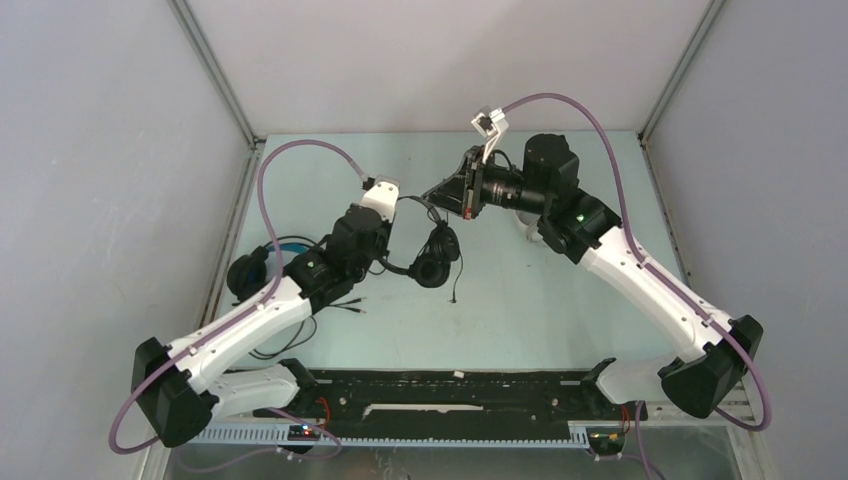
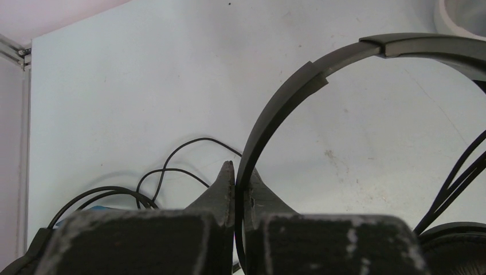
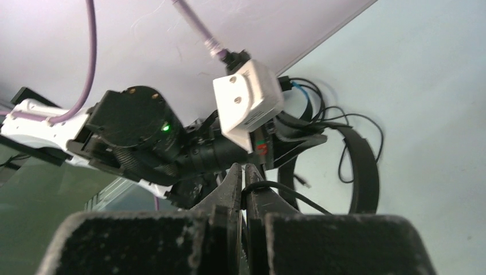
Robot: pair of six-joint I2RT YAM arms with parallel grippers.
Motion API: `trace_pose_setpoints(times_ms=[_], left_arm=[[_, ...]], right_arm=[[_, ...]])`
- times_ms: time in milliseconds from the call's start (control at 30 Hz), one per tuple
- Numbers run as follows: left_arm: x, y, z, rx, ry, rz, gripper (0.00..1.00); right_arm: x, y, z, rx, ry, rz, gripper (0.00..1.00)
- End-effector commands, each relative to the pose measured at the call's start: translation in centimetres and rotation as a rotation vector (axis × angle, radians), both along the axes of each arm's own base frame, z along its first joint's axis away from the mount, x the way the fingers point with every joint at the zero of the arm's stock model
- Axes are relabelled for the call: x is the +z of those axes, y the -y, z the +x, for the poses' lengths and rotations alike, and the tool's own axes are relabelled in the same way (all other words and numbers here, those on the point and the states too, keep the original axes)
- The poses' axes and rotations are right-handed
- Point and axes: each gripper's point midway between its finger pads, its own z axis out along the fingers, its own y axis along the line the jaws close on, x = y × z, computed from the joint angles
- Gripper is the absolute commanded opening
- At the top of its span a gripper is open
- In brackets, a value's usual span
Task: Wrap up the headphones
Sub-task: Wrap the headphones cable around the headphones.
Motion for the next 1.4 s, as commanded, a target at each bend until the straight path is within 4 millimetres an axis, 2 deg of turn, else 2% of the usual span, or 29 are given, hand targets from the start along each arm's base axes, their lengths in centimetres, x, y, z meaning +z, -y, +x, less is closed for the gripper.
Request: trace_pose_setpoints(times_ms=[0, 167, 433, 733, 900, 1000, 1133, 1267, 1367], left_arm=[[1.5, -0.3, 0.9, 0.062, 0.036, -0.010, 0.00], [1.4, 0.1, 1.1, 0.062, 0.037, -0.034, 0.00], [1.6, 1.6, 0.7, -0.028, 0.041, -0.065, 0.00], [2.5, 2.0, -0.6, -0.122, 0.064, -0.083, 0.00], [2.3, 2.2, -1.3, -0.162, 0.045, -0.072, 0.00], [2.9, 2.4, -2.0, -0.186, 0.047, -0.082, 0.00], [3.7, 2.0, -2.3, -0.177, 0.063, -0.095, 0.00], [3.5, 1.9, -2.4, -0.181, 0.057, -0.085, 0.00], [3.6, 1.7, -2.4, -0.169, 0.056, -0.089, 0.00]], right_arm=[[2.5, -0.4, -2.0, 0.112, 0.009, 0.050, 0.00], [1.9, -1.2, -2.8, 0.185, -0.020, 0.053, 0.00], [2.0, -1.7, -0.9, 0.134, -0.021, 0.046, 0.00], [1.2, -1.6, 1.5, 0.080, -0.052, 0.021, 0.00], [0.7, -1.0, 2.8, 0.043, -0.065, 0.010, 0.00], [0.8, -0.6, 3.3, 0.032, -0.071, 0.018, 0.00], [1.1, -0.5, 3.0, 0.041, -0.070, 0.032, 0.00], [1.4, -0.3, 2.7, 0.041, -0.067, 0.037, 0.00], [1.5, 0.3, 3.3, -0.012, -0.051, 0.027, 0.00]])
